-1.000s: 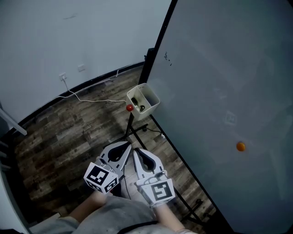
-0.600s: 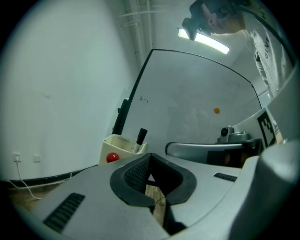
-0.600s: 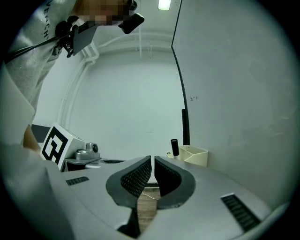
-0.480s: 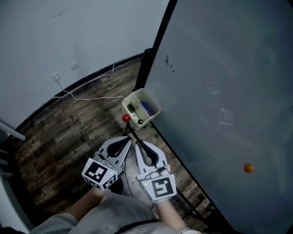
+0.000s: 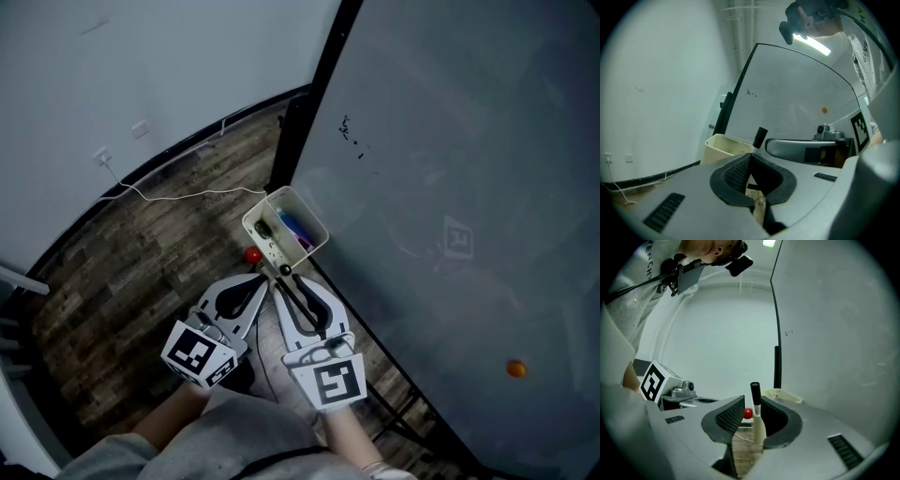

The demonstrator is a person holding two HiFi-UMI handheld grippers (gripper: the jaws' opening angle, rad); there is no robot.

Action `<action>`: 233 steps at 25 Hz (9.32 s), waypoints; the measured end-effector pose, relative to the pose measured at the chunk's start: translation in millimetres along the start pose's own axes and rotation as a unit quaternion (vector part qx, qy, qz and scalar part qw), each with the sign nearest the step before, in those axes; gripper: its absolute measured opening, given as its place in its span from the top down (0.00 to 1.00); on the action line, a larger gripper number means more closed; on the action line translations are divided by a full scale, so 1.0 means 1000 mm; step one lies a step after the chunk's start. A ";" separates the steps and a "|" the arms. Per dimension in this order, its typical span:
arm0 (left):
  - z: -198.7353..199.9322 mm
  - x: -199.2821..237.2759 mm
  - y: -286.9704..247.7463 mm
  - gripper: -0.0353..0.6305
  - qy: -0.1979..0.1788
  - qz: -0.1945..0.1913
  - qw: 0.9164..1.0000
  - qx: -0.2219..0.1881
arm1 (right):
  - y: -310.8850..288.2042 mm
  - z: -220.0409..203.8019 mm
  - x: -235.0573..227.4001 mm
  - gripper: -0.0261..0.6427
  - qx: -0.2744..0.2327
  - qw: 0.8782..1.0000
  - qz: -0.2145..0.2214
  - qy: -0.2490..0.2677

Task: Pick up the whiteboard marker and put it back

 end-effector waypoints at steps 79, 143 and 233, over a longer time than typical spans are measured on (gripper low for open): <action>0.036 0.004 0.015 0.92 -0.023 0.001 0.999 -0.048 | 0.008 0.090 -0.014 0.85 -0.064 0.998 0.003 0.022; 0.002 0.035 -0.014 0.92 0.009 -0.032 0.999 0.001 | -0.031 0.022 -0.032 0.85 -0.021 0.999 -0.004 -0.049; -0.005 0.024 0.011 0.92 0.010 -0.011 1.000 -0.001 | -0.015 -0.023 -0.005 0.83 0.033 0.994 0.076 0.071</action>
Point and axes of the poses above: the fingertips, and each gripper's own axes: y backward along the fingers, x to its left, z out of its top, the point moved 1 cm from there along y, backward along the fingers, and after that the axes turned 3 degrees about -x, right-handed, at the moved point
